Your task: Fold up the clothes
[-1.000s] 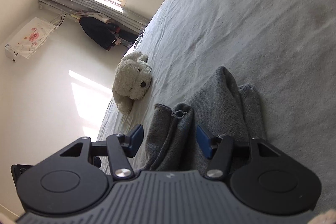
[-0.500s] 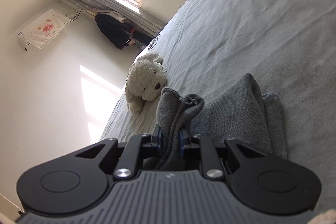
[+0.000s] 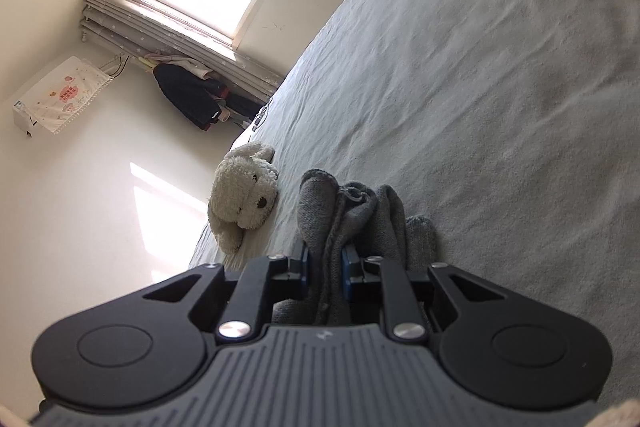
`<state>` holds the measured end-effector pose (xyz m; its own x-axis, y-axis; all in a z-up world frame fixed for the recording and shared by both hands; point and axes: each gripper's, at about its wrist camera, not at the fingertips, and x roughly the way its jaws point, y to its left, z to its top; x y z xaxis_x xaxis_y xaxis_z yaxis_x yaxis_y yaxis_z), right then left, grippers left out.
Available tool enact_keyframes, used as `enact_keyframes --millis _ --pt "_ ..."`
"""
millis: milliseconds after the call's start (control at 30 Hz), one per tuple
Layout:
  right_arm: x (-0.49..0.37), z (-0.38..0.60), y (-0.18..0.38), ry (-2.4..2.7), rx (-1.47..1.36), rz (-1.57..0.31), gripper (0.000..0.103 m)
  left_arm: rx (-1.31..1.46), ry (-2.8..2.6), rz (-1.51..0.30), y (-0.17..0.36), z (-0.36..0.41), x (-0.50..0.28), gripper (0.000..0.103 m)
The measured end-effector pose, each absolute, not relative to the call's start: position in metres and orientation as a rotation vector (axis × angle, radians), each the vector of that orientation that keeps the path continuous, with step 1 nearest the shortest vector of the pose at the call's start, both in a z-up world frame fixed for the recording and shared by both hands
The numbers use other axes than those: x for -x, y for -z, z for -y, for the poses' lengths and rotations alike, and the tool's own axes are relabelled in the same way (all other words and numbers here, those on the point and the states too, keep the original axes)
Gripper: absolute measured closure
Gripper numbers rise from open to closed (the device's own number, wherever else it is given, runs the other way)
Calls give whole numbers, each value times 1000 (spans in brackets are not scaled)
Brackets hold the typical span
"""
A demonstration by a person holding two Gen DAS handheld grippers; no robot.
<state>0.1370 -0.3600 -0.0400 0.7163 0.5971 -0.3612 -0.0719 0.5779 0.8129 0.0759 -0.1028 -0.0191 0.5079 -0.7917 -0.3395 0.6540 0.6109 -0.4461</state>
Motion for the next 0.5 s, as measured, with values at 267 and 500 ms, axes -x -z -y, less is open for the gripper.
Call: enact_keyframes --millis 267,500 --pt "-128 360 28 -327 -773 -614 78 240 917 -577 30 117 -74 94" --pt "-121 343 18 -389 -637 -467 78 230 943 -584 31 125 -74 94"
